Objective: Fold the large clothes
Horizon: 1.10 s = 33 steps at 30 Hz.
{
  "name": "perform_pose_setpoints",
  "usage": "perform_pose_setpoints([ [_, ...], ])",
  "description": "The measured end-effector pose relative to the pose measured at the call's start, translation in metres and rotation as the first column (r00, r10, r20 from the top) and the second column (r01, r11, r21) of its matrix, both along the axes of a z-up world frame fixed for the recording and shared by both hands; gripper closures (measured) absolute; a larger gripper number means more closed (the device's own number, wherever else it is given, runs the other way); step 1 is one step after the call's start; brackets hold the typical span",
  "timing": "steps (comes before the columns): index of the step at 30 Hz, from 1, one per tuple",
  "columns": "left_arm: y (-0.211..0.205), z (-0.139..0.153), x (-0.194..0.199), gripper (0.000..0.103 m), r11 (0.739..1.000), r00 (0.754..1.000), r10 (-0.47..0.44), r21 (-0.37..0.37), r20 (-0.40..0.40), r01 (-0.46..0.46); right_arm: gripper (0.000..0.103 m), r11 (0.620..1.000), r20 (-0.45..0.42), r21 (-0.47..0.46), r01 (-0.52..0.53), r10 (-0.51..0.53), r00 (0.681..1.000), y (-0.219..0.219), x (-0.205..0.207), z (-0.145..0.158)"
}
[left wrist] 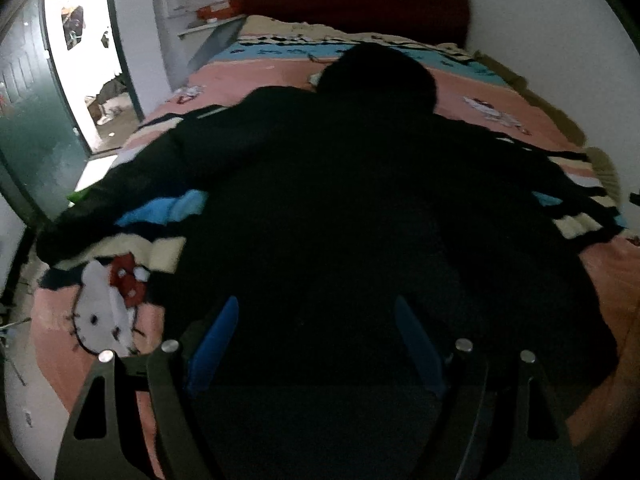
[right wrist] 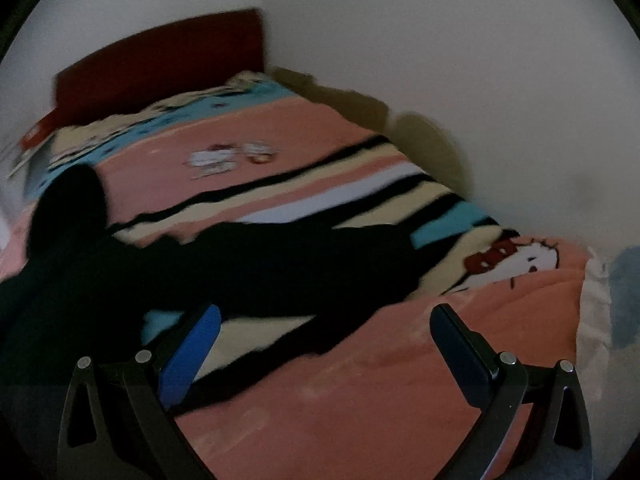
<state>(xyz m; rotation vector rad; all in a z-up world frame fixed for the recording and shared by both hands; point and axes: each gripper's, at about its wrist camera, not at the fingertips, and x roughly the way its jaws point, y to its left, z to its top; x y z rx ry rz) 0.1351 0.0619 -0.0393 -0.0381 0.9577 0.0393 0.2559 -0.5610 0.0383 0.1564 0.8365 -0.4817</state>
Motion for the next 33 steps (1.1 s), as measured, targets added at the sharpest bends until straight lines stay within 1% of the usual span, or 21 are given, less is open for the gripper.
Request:
perform_pose_setpoints([
  [2,0.006,-0.001,0.008,0.023,1.000,1.000,0.015,0.008,-0.002,-0.015,0.001,0.998,-0.015,0.061,0.034,-0.034,0.999,-0.038,0.020,-0.013],
  [4,0.013,-0.003,0.015,0.023,0.999,0.999,0.036,0.018,-0.008,-0.035,0.001,0.994,-0.040,0.076,0.076,-0.074,0.996,-0.064,0.033,-0.024],
  [6,0.019,-0.006,0.021,0.023,0.998,0.999,0.052,0.027,-0.012,-0.052,0.001,0.985,-0.054,0.130,0.113,-0.107,0.993,-0.092,0.047,-0.038],
  [9,0.023,-0.012,0.026,0.023,0.997,0.998,0.065,0.042,-0.025,-0.063,0.002,0.968,-0.056,0.203,0.148,-0.140,0.989,-0.120,0.061,-0.053],
  [15,0.020,-0.021,0.033,0.023,0.996,0.996,0.065,0.063,-0.060,-0.062,0.006,0.941,-0.100,0.264,0.214,-0.194,0.976,-0.155,0.079,-0.087],
  [16,0.020,-0.023,0.033,0.023,0.996,0.996,0.065,0.064,-0.062,-0.061,0.008,0.934,-0.107,0.279,0.224,-0.202,0.973,-0.160,0.081,-0.094],
  [18,0.018,-0.025,0.035,0.023,0.996,0.995,0.066,0.069,-0.070,-0.061,0.013,0.924,-0.126,0.304,0.230,-0.200,0.972,-0.164,0.084,-0.106],
  [20,0.016,-0.028,0.037,0.023,0.996,0.995,0.065,0.069,-0.077,-0.059,0.028,0.922,-0.153,0.319,0.217,-0.176,0.972,-0.163,0.089,-0.119],
  [21,0.015,-0.029,0.038,0.023,0.996,0.995,0.063,0.068,-0.081,-0.057,0.031,0.929,-0.178,0.307,0.206,-0.157,0.971,-0.159,0.093,-0.126],
  [22,0.014,-0.030,0.037,0.023,0.996,0.995,0.060,0.068,-0.084,-0.054,0.040,0.938,-0.190,0.288,0.194,-0.143,0.971,-0.157,0.097,-0.130],
  [23,0.013,-0.031,0.037,0.023,0.997,0.995,0.055,0.067,-0.084,-0.050,0.052,0.944,-0.194,0.278,0.176,-0.124,0.973,-0.154,0.098,-0.132],
  [26,0.012,-0.032,0.034,0.023,0.997,0.996,0.044,0.063,-0.083,-0.038,0.071,0.949,-0.158,0.286,0.136,-0.093,0.983,-0.150,0.096,-0.126],
  [28,0.013,-0.032,0.032,0.023,0.998,0.996,0.042,0.047,-0.081,-0.038,0.077,0.958,-0.133,0.265,0.107,-0.073,0.988,-0.145,0.095,-0.115],
  [29,0.015,-0.031,0.031,0.023,0.999,0.996,0.043,0.036,-0.077,-0.040,0.079,0.963,-0.119,0.253,0.091,-0.063,0.991,-0.142,0.095,-0.108],
  [33,0.021,-0.025,0.024,0.023,0.999,0.997,0.050,0.009,-0.052,-0.050,0.081,0.977,-0.059,0.210,0.032,-0.020,0.998,-0.122,0.098,-0.076],
])
